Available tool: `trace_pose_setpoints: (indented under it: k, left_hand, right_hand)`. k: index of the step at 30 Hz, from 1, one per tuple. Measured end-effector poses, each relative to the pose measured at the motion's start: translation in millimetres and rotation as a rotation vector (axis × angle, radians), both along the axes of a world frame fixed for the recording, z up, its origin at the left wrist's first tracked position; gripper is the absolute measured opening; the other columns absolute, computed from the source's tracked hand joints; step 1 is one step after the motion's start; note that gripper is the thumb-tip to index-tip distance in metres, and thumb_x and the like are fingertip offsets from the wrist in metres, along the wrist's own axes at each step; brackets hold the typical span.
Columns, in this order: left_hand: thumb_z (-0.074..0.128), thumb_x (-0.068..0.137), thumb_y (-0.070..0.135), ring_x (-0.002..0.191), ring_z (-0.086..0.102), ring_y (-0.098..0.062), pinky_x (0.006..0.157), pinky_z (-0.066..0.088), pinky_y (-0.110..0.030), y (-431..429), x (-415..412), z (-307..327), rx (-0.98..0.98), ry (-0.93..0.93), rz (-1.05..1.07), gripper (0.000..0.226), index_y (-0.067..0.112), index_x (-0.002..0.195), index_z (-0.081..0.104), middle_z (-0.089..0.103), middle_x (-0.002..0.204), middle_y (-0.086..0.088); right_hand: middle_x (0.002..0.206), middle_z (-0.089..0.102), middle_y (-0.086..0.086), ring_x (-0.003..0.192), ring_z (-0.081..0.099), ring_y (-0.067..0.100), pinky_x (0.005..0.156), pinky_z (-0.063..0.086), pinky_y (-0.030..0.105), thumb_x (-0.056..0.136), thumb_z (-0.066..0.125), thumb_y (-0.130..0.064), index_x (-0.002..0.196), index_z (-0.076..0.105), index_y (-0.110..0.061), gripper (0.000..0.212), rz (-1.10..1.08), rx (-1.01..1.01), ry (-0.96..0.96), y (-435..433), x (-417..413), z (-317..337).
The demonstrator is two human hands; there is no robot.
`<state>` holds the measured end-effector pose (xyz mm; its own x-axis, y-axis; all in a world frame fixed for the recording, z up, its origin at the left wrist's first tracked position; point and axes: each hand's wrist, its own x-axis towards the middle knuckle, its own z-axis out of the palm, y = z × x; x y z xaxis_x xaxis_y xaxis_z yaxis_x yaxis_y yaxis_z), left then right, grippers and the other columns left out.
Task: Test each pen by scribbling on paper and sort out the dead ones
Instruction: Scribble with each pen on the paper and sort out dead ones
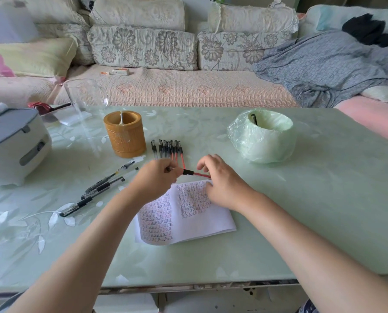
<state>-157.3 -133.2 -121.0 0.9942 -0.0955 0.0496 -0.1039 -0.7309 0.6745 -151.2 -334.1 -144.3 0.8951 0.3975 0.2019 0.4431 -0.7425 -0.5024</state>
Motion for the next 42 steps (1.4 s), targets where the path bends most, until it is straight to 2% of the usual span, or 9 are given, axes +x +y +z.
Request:
trace_pose_setpoints:
  k: [7,10,17,23,26,32,35,38,42]
  left_hand:
    - [0.060,0.094,0.027,0.071,0.066,-0.018,0.070,0.058,-0.045,13.3,8.1,-5.8,-0.099,-0.085,0.099,0.013,0.016,0.102,0.059,0.067,0.083,-0.004]
    - [0.066,0.090,0.028,0.078,0.063,-0.018,0.069,0.056,-0.042,17.9,9.2,-9.7,-0.134,-0.133,0.133,0.039,0.021,0.123,0.047,0.065,0.091,0.003]
    - [0.059,0.091,0.021,0.108,0.051,-0.022,0.084,0.050,-0.038,63.7,10.8,-23.6,0.420,-0.183,0.211,0.030,0.019,0.120,0.057,0.058,0.117,-0.003]
    - [0.054,0.091,0.023,0.108,0.052,-0.026,0.081,0.046,-0.035,94.5,2.4,-24.4,0.622,-0.089,0.277,0.021,0.022,0.111,0.061,0.057,0.111,-0.004]
    - [0.053,0.090,0.023,0.103,0.057,-0.026,0.071,0.043,-0.030,108.8,1.2,-23.8,0.630,-0.050,0.302,0.020,0.025,0.107,0.065,0.061,0.106,-0.002]
    - [0.055,0.092,0.022,0.100,0.061,-0.024,0.069,0.047,-0.029,114.1,-3.1,-27.4,0.649,-0.084,0.273,0.019,0.028,0.103,0.070,0.064,0.105,0.001]
    - [0.053,0.093,0.019,0.096,0.061,-0.024,0.064,0.041,-0.028,112.8,-3.8,-28.7,0.658,-0.123,0.258,0.019,0.025,0.102,0.068,0.064,0.102,0.000]
    - [0.049,0.096,0.022,0.093,0.062,-0.023,0.063,0.039,-0.028,107.5,-4.4,-23.6,0.723,-0.193,0.245,0.016,0.025,0.104,0.063,0.066,0.098,0.001]
    - [0.047,0.099,0.025,0.092,0.063,-0.022,0.062,0.038,-0.029,94.4,-6.2,-14.6,0.689,-0.301,0.206,0.015,0.025,0.104,0.061,0.068,0.097,0.002]
  right_hand:
    - [0.081,0.059,-0.011,0.076,0.057,0.009,0.071,0.044,0.022,0.078,0.072,-0.011,0.091,0.071,-0.022,0.016,-0.081,0.043,0.017,9.4,5.8,3.5]
    - [0.077,0.067,-0.013,0.080,0.064,0.009,0.073,0.050,0.024,0.078,0.074,-0.023,0.092,0.074,-0.029,0.015,-0.140,0.030,0.105,19.3,6.6,7.9]
    - [0.095,0.074,0.011,0.091,0.067,0.027,0.082,0.054,0.032,0.080,0.070,-0.015,0.096,0.073,-0.007,0.018,-0.399,0.078,0.036,27.7,39.7,7.4]
    - [0.082,0.070,0.024,0.085,0.064,0.042,0.071,0.055,0.040,0.075,0.065,-0.008,0.081,0.071,0.005,0.015,-0.437,0.023,0.050,46.8,59.9,-0.2]
    - [0.048,0.029,0.007,0.058,0.030,0.031,0.049,0.024,0.031,0.072,0.061,-0.005,0.049,0.038,-0.013,0.034,-0.410,-0.032,0.034,58.1,65.6,-3.9]
    - [0.047,0.023,0.002,0.050,0.028,0.024,0.051,0.026,0.032,0.077,0.057,-0.009,0.051,0.030,-0.014,0.038,-0.360,-0.088,0.045,69.1,67.9,-5.8]
    - [0.054,0.034,0.002,0.062,0.044,0.027,0.063,0.042,0.033,0.086,0.055,-0.016,0.053,0.038,-0.012,0.037,-0.355,-0.105,0.041,69.6,64.7,-6.9]
    - [0.095,0.055,0.009,0.091,0.056,0.029,0.087,0.047,0.034,0.092,0.052,-0.022,0.093,0.067,-0.008,0.020,-0.298,-0.107,0.032,71.5,57.4,-1.6]
    - [0.113,0.055,0.006,0.097,0.058,0.025,0.092,0.048,0.036,0.093,0.054,-0.022,0.121,0.063,-0.016,0.030,-0.132,-0.061,-0.014,84.0,42.5,10.0]
